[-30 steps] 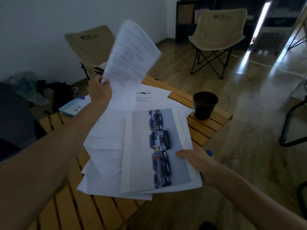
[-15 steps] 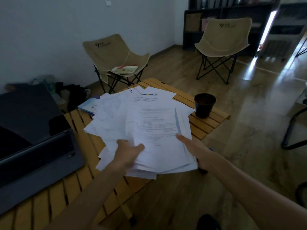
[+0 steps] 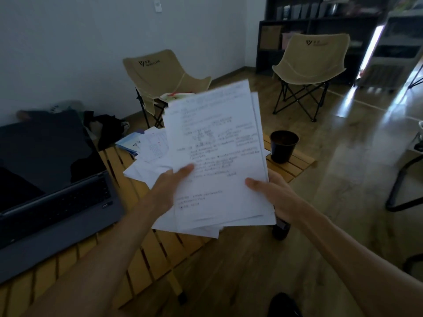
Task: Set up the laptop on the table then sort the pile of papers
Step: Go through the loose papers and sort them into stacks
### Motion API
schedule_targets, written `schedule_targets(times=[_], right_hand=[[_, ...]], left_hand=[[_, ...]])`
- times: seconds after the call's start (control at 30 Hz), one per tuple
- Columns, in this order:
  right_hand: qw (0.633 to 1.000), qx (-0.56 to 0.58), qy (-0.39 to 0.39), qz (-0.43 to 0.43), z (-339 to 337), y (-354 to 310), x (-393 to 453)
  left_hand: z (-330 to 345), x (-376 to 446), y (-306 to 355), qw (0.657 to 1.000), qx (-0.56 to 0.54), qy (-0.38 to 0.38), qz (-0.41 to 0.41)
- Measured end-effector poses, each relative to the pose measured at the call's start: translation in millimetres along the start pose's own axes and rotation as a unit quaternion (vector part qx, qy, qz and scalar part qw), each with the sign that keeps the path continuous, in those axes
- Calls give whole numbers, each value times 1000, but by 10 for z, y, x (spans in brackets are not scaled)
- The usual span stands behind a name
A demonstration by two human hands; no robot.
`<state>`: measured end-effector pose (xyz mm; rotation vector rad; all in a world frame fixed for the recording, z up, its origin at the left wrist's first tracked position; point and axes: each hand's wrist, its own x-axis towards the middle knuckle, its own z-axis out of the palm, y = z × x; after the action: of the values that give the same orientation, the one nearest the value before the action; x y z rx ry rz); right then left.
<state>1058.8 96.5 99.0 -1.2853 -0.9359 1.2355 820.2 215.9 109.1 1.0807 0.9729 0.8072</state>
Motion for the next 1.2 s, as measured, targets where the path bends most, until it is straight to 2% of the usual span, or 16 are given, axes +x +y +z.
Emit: schedule_targets(times=[0.1,0.2,0.27,0.37,0.43,0.57,0.67,0.77,0.87,1.03,1.13,1.2], right_hand=[[997,-47,4,-60,97,-197,-16],[990,-73,34,-114,285,-327,23],[986,-87,45,-137,387,-336,57],[982,-138,37,-127,449,-227,59],[983,-131,31,-125,448,-201,39],[985,-69,19,-158,482,-232,-5],[985,-75,25,-153,508,-92,-27],[986,-84,17,-141,491,86,-71],[990,-61,24,-124,510,188,-98],[982,-148,33,-114,746,-151,-54],[995,-73,-46,-42,1165,-323,51],[994,-38,-104,1,1520,-293,114]], left_hand=[[3,-113,299,994,17,-27,103],[20,-274,382,978,67,15,195],[-26,-366,326,972,64,36,221],[-174,-442,137,978,47,52,199],[-224,-471,52,982,37,44,179],[-147,-505,112,972,53,46,223],[-126,-532,-13,972,46,56,224],[-148,-562,-233,973,73,84,202],[-135,-596,-274,965,104,75,228],[-369,-826,63,939,221,73,255],[-795,-1081,275,935,226,87,260],[-1106,-1259,221,940,201,156,228]])
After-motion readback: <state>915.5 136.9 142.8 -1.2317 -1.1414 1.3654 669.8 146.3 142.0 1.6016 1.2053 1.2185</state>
